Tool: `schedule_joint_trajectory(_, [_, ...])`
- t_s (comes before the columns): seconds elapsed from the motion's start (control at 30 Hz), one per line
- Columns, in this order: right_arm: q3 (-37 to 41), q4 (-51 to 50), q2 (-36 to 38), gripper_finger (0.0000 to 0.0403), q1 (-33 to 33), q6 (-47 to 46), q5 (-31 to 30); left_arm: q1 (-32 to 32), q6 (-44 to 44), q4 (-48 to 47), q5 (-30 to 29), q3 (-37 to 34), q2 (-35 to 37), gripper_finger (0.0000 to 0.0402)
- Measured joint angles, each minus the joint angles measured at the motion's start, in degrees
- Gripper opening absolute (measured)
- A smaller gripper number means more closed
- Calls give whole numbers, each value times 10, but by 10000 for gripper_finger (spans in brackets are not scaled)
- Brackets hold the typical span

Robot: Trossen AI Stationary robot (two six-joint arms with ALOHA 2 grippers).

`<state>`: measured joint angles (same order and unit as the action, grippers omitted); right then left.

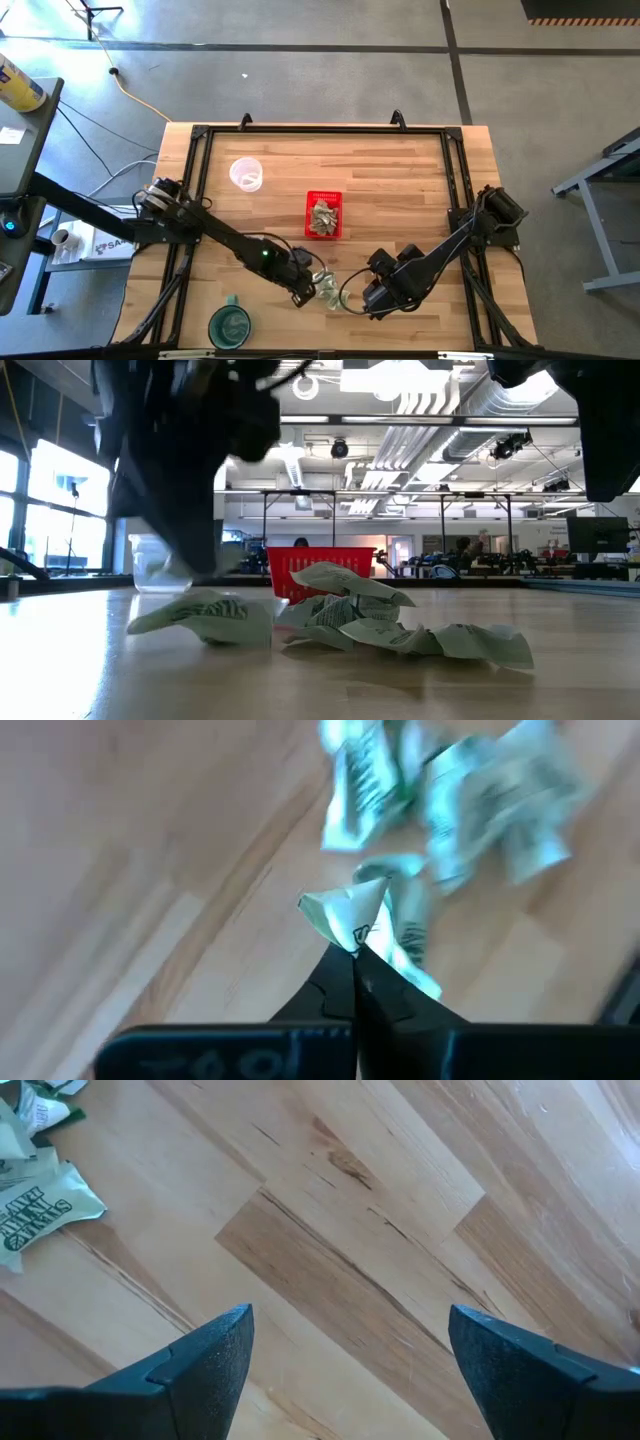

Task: Pick and place Stevia / Truvia into bins
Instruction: Put the stevia packet into the red basket

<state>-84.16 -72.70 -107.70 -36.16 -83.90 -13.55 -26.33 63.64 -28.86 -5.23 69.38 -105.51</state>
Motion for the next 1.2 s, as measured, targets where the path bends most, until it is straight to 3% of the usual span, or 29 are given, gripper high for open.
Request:
schedule_joint_trajectory(0.17, [0, -1, 0, 325, 0, -3, 0, 13, -49, -43, -75, 0, 61, 33])
schedule_joint_trajectory(0.3, [0, 0, 0, 325, -5, -10, 4, 62, -127, -86, -121, 0, 97, 23])
schedule_joint_trajectory(0.47, [0, 8, 0, 325, -19, -16, 10, 148, -282, -24, -89, 0, 108, 31])
schedule_joint_trajectory(0.63, [0, 64, 0, 325, -34, 5, 8, 204, -432, 57, -85, 0, 93, 93])
schedule_joint_trajectory(0.77, [0, 142, -1, 325, -38, 57, 0, 220, -438, 64, -83, 1, 95, 156])
schedule_joint_trajectory(0.97, [0, 219, -34, 325, -24, 216, -13, 191, -406, -58, -54, 0, 109, 227])
schedule_joint_trajectory(1.2, [0, 317, -96, 325, 6, 362, 41, 53, -319, -168, -118, -2, 139, 225])
